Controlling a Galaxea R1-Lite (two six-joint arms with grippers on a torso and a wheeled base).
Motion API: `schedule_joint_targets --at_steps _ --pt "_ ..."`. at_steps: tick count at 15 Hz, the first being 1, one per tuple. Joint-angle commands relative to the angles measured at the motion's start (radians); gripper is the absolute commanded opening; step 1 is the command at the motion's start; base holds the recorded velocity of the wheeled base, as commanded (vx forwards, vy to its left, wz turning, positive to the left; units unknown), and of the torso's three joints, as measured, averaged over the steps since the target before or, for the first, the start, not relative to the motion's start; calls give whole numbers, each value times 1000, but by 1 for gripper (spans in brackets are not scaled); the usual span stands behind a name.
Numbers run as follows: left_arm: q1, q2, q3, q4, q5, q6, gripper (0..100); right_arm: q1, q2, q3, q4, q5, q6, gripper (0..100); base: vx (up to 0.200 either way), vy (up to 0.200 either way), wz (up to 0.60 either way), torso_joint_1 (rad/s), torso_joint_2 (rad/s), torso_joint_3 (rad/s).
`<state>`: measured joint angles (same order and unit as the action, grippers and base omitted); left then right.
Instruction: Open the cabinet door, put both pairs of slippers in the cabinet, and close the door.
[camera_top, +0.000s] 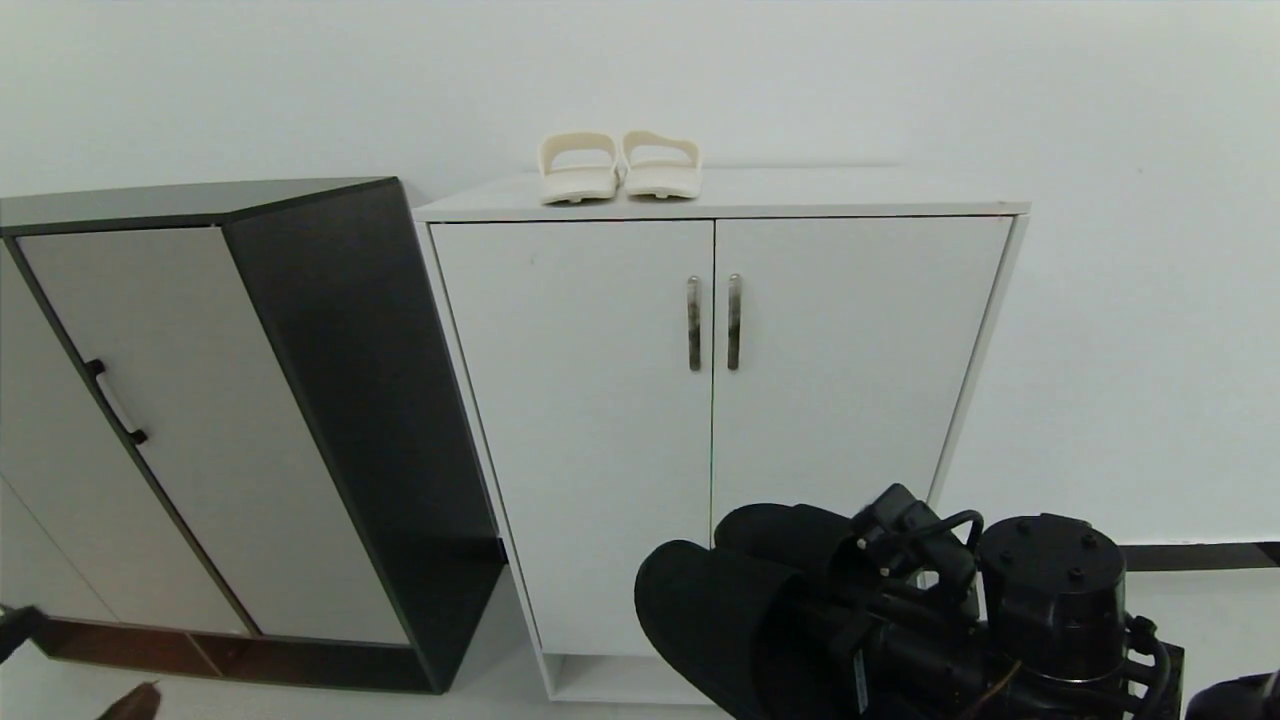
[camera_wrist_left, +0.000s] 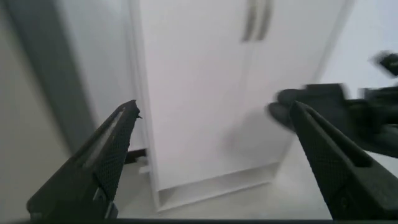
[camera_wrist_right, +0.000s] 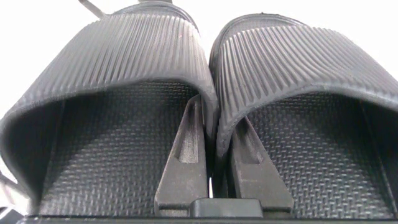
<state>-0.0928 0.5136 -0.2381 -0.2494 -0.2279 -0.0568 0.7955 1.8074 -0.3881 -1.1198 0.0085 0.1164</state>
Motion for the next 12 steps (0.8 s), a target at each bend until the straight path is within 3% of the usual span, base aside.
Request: schedule_joint_targets --at_steps 1,2,5,8,9,10,12 --pt "-122 350 -66 -172 -73 -6 100 -1 7 6 -9 -2 -1 0 0 0 0 -17 85 85" --pt "-159 418 -101 -229 -71 -20 100 -1 9 6 -11 -2 -1 0 0 0 0 -7 56 56" --pt "-315 599 -279 -248 -38 -29 100 -1 9 8 -20 -4 -18 0 0 0 0 0 0 0" --pt "-501 826 -504 -252 78 -52 100 -4 9 12 -21 -9 -20 0 0 0 0 0 0 0" --pt "-509 841 -518 -252 82 -52 100 -4 9 12 -20 -9 -20 0 0 0 0 0 0 0" --pt "-561 942 -626 -263 85 -52 100 -2 9 15 -20 -10 -35 0 0 0 0 0 0 0" --pt "-581 1039 -753 -269 81 -52 100 -2 9 17 -20 -9 -44 0 0 0 0 0 0 0"
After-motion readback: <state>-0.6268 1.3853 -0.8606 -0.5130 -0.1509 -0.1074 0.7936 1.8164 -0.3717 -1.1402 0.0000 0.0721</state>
